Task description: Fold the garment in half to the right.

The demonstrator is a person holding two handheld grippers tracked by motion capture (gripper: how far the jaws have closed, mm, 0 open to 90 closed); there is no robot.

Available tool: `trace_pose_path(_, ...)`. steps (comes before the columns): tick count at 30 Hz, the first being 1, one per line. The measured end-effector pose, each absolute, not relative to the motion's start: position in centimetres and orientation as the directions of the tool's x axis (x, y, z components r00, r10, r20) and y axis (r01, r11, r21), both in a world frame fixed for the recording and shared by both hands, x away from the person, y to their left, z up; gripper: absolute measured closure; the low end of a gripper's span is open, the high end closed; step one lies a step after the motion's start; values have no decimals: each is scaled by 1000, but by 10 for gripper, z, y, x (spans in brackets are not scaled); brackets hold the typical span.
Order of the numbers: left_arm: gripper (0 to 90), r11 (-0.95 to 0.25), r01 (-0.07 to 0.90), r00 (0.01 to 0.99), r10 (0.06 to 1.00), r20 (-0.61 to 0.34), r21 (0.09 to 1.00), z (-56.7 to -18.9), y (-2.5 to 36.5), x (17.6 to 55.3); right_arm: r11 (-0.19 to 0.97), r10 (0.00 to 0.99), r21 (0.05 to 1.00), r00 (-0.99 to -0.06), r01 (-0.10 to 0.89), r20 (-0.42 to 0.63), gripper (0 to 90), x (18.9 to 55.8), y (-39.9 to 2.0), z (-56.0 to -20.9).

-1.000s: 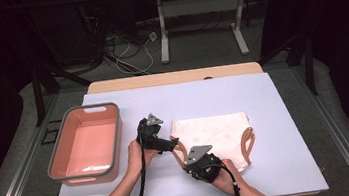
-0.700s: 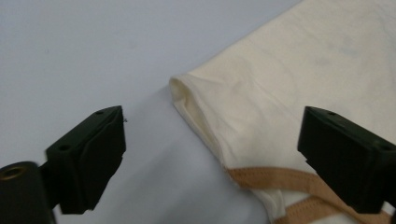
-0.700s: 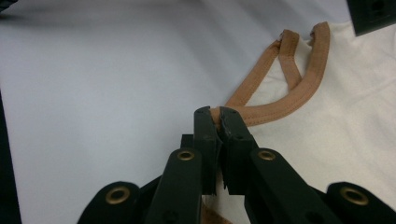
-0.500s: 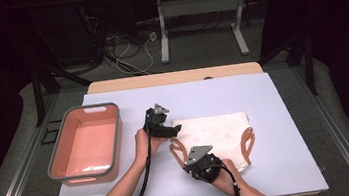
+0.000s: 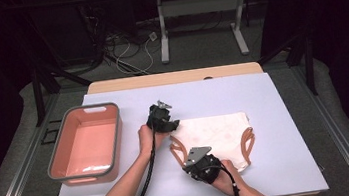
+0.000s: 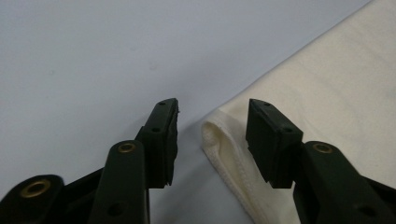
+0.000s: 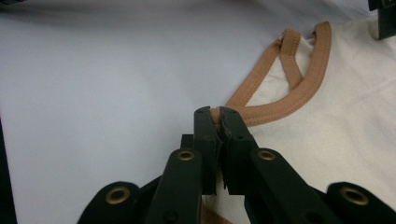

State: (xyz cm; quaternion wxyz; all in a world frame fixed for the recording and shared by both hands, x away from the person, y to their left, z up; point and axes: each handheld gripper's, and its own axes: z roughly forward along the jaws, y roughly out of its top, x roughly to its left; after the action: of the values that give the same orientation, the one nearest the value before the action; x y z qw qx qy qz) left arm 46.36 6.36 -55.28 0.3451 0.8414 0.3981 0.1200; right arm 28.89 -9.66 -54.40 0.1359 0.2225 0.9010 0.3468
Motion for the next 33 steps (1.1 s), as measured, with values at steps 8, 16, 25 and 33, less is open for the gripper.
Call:
trace_pose_path(8,731,-458,586,675,732,-90,669,-555,62,465,662,499,682,-862,311,-92,867,288,-96,-545)
trace_pose_path(16,873,-460,583,686,720,-103,670,-555,62,465,666,497,678,-863,312,-92,871,287,-94,-545)
trace_pose_path(25,876,-453,573,691,715,-106,683,-545,64,465,618,514,717,-856,323,-57,872,286,-104,-533)
trace_pose_path(33,867,-468,578,688,720,-92,668,-548,62,467,636,518,699,-852,326,-75,854,287,-102,-538)
